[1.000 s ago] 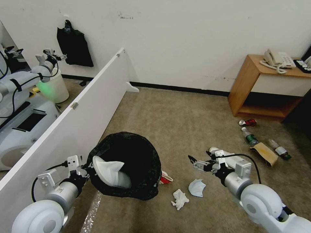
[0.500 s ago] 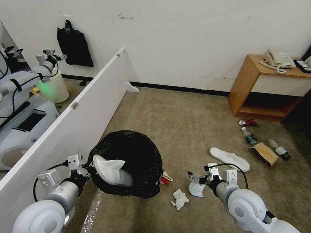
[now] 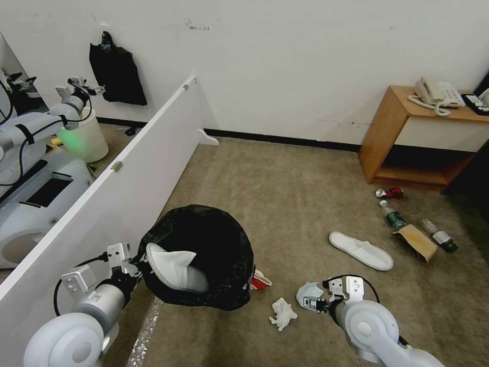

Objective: Pick up the trash bin, then pick up the garbage from the floor and place it into the trash bin.

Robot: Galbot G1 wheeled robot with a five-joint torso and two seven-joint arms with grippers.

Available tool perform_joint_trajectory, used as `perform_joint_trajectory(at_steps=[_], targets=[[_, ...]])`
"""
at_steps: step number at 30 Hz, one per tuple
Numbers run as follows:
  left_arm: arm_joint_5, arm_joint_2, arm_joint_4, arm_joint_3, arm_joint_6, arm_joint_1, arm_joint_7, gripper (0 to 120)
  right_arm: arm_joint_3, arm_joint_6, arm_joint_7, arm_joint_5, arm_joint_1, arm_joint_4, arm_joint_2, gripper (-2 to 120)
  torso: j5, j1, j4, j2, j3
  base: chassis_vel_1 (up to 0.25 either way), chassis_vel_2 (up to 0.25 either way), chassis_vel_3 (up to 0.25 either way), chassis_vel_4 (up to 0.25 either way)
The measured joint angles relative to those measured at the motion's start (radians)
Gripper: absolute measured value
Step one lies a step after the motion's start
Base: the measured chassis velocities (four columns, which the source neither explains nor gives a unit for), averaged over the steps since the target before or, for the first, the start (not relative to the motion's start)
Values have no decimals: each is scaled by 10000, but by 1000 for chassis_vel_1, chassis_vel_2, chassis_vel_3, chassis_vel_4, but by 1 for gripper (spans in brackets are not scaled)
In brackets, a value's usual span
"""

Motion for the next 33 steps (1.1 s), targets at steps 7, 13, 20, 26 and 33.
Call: perform_joint_trajectory(at_steps=[7,13,20,26,33], targets=[[-1,18,126,17,-22,-22,46,4,-289,-11,284,604,773,-459,270,100,-1,0,0,0,0,0,0,0,0],[4,0,189,16,-45,-20,93,4,-604,-16,318,817,1428,-920,497,100,0,0,1,0,0,0,0,0,0],[5,16,268,-13,-121,-36,186,4,-926,58,208,607,1928,-1614,813,100,-1,0,1,0,1,0,0,0,0],[26,56,328,51,-134,-93,226,4,-1078,258,88,198,2109,-2225,1165,100,0,0,0,0,0,0,0,0,0],[69,133,434,108,-164,-200,335,4,-1121,449,-217,-424,2248,-3079,1657,100,0,0,-1,0,0,0,0,0,0]])
